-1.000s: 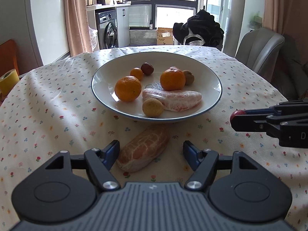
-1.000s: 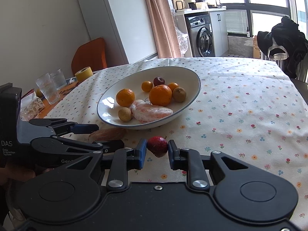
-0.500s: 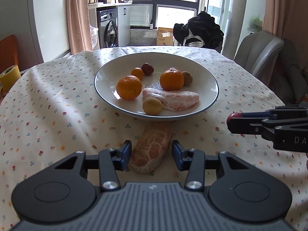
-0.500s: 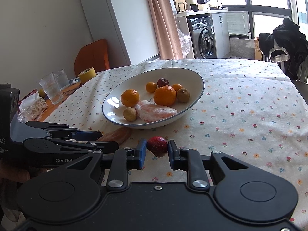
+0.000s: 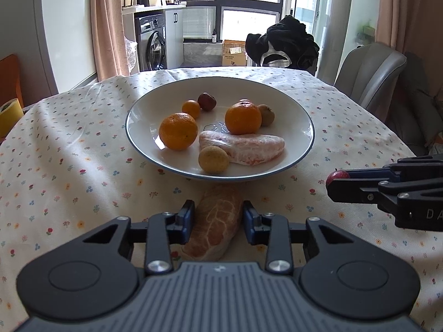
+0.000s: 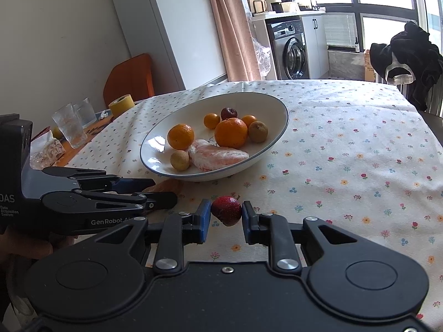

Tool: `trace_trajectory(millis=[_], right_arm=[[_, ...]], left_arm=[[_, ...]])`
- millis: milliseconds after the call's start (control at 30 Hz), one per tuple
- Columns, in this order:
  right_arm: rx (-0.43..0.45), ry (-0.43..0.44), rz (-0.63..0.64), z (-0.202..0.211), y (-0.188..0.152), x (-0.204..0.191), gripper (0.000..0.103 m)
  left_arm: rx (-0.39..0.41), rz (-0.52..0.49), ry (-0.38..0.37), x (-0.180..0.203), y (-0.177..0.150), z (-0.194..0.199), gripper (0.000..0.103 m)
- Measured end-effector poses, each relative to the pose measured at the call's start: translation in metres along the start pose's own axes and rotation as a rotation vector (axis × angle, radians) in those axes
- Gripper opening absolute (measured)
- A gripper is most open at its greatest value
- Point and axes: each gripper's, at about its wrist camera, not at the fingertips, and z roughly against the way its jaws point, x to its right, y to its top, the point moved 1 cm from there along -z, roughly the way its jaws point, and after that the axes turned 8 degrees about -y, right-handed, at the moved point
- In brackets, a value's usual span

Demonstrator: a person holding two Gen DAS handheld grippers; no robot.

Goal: Organize fruits
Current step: 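Grasp the pomelo segment with the left tool while the right tool holds the plum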

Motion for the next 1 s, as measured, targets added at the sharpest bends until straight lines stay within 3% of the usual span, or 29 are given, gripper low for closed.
trace_trajectory(millis=[433,1000], right_arm=[[0.024,0.004,0.011,0.013,0.001,-0.005,0.023],[0.058,0.028,0.036,0.024,0.008,-0.020,0.022]], left_arm=[[0.017,0.053,-0.023,0.001,-0.002,0.024,0.021],[0.089,0.067,-0.015,0.002,0.004,0.064,0.017]])
